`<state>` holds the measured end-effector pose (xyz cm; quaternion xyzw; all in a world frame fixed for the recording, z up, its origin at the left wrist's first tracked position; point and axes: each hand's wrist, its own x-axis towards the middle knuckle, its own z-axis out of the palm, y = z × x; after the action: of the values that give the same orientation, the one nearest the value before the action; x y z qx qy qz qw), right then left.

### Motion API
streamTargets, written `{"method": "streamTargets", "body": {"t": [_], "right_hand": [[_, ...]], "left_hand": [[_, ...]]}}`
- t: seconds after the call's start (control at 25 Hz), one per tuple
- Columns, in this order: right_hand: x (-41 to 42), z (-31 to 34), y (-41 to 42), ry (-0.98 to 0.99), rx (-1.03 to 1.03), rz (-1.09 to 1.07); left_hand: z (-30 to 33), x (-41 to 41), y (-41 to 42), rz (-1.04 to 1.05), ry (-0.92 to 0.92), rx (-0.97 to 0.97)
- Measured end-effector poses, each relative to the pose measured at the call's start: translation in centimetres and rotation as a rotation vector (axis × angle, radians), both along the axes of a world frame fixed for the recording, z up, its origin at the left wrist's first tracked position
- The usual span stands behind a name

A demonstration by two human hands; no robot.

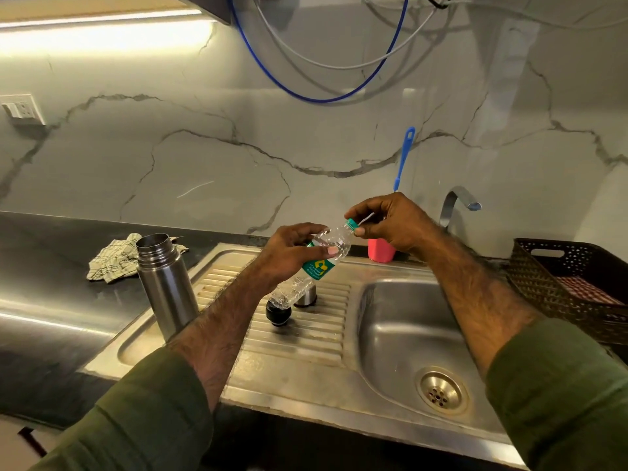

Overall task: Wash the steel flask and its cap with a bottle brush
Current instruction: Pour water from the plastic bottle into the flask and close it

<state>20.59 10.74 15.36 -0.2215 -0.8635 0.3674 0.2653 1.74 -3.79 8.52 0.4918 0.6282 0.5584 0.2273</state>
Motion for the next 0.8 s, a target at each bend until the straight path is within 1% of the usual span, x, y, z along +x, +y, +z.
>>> {"method": "streamTargets", "body": {"t": [0.08,0.16,0.24,0.32,0.36,0.4,0.44,0.48,0.52,0.56,0.6,0.64,0.68,0.72,0.8], "right_hand": [[0.0,0.1,0.2,-0.028,0.014,-0.015],[0.0,0.0,0.3,-0.061,0.03,-0.031],[-0.3,-0.4,0.4,-0.128,0.156,-0.078],[-0.9,-1.3,0.2,-0.217,0.349,-0.179],[-1.3,-1.8,0.2,-0.231,0.429,-0.242],[-1.5,-2.2,0.1,-0.216,0.467,-0.295],[-1.7,-2.4,0.2,-0.183,0.458,-0.33],[-1.9,-2.5,0.3,-0.141,0.405,-0.343],[-2.0,-2.5,0.3,-0.086,0.308,-0.336],[-2.2,-2.5,0.4,-0.019,0.181,-0.319],[-2.6,-2.5,0.3,0.051,0.049,-0.299],[-3.1,-2.6,0.2,0.096,-0.061,-0.287],[-3.7,-3.0,0.2,0.101,-0.125,-0.28],[-4.5,-3.5,0.4,0.076,-0.145,-0.268],[-6.6,-5.0,0.7,0.026,-0.173,-0.214]], "left_hand": [[0.0,0.2,0.1,0.001,0.02,0.01],[0.1,0.4,0.3,0.028,0.078,0.027],[0.3,0.9,0.5,0.072,0.176,0.044],[0.5,1.2,0.6,0.109,0.289,0.06],[0.5,1.3,0.7,0.118,0.355,0.065],[0.5,1.3,0.8,0.123,0.428,0.064],[0.4,1.3,0.9,0.135,0.508,0.065],[0.3,1.3,1.0,0.168,0.587,0.066],[0.1,1.0,1.1,0.214,0.64,0.077],[0.1,0.7,1.2,0.264,0.632,0.098],[-0.1,0.0,1.2,0.317,0.539,0.126],[-0.3,-0.8,1.2,0.363,0.394,0.159],[-0.5,-1.6,1.2,0.4,0.258,0.182],[-0.8,-2.5,1.3,0.431,0.163,0.196],[-1.7,-4.1,1.6,0.487,0.091,0.171]]}}
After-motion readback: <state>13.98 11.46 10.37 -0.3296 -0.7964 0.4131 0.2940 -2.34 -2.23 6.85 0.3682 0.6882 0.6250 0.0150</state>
